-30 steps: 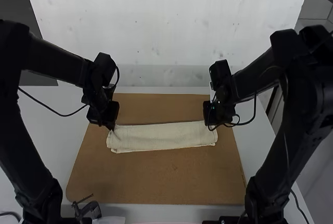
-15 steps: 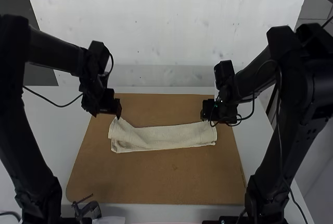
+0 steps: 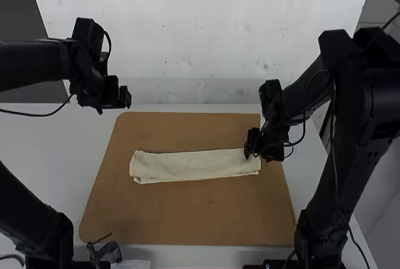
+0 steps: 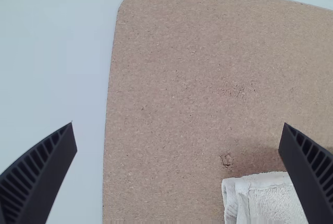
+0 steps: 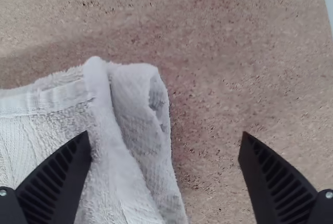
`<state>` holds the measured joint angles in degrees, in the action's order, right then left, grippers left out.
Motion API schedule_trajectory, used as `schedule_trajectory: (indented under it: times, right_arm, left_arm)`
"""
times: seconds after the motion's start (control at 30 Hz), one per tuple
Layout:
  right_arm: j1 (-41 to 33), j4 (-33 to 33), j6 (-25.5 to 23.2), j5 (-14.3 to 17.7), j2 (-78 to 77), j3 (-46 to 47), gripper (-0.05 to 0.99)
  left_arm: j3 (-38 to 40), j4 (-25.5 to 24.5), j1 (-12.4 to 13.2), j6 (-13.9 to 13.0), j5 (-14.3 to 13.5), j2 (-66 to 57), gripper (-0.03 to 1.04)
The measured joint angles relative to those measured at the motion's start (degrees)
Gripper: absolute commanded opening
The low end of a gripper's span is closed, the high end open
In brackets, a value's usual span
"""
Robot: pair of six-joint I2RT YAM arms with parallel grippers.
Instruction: Fold the towel.
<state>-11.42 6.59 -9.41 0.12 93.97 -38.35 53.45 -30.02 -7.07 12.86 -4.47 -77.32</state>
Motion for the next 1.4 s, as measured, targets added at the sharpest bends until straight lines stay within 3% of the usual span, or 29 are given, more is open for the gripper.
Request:
schedule_trajectory:
  times: [0.07,0.2,0.23,0.6,0.9,1.13,1.4]
  right_arm:
    - [-0.44,0.02,-0.28,0.81,0.87,-0.31,0.43]
    - [-1.2,1.01,-0.61,1.11,2.14,-2.14,0.04]
    - [-1.31,1.01,-0.81,0.63,2.47,-2.43,0.02]
    - [-0.37,3.76,0.17,-0.57,2.62,-3.74,0.02]
    - [18.49,6.19,8.83,-0.5,-2.51,-3.58,0.02]
    - [29.22,6.36,15.43,-0.52,-2.49,-4.52,0.02]
    - [31.08,11.39,17.79,-0.09,-2.69,-11.19,0.02]
  left_arm:
    - [-0.85,0.02,0.0,-0.04,0.02,0.26,1.0]
    - [-1.77,0.04,0.39,-0.17,0.55,0.68,1.0]
    - [-1.88,0.09,0.61,-0.2,0.66,0.81,1.0]
    - [-4.81,0.52,1.27,-0.22,1.27,2.01,1.0]
    - [-6.49,0.68,1.81,-0.39,1.29,6.78,1.0]
    - [-8.22,1.38,1.84,-0.42,1.31,7.98,1.0]
    - [-9.97,2.45,1.81,-0.42,1.44,7.98,1.0]
